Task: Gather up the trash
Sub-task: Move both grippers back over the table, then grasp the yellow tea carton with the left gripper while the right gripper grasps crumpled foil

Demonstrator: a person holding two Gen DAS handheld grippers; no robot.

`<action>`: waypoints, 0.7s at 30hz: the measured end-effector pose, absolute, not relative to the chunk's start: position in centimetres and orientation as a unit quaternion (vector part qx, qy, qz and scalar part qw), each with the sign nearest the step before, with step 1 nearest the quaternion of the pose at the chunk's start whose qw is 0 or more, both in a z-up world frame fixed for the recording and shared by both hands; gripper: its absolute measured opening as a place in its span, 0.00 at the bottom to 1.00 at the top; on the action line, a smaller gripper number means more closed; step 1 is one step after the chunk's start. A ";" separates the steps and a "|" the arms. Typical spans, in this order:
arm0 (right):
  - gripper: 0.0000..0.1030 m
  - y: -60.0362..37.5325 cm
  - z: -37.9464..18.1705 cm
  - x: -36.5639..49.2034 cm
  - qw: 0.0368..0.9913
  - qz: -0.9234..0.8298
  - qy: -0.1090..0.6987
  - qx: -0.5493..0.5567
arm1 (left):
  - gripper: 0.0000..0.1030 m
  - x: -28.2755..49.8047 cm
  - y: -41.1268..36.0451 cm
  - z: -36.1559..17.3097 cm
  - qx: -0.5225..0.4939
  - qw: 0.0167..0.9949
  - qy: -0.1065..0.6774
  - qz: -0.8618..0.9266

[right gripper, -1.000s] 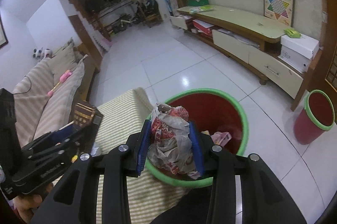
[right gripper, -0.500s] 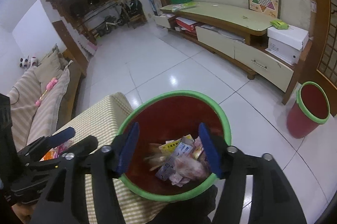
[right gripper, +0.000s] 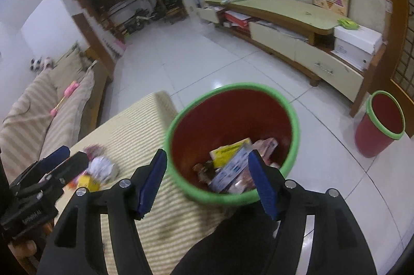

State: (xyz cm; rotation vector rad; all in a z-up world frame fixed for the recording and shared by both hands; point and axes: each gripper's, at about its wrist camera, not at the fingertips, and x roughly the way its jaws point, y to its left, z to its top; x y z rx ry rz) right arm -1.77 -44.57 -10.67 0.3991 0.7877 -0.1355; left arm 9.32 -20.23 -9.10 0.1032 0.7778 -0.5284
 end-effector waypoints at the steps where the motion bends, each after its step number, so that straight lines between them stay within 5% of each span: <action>1: 0.63 -43.6 -10.6 -1.9 0.902 -0.057 0.382 0.190 | 0.78 9.0 -19.3 -9.0 0.047 0.893 0.374 -0.244; 13: 0.63 -34.0 -12.8 -1.2 0.887 0.026 0.432 0.161 | 0.78 9.2 -4.4 -14.3 0.032 0.895 0.435 -0.090; 21: 0.64 -31.0 -13.1 -1.8 0.882 0.046 0.447 0.142 | 0.78 11.7 -2.7 -18.4 0.028 0.868 0.487 -0.097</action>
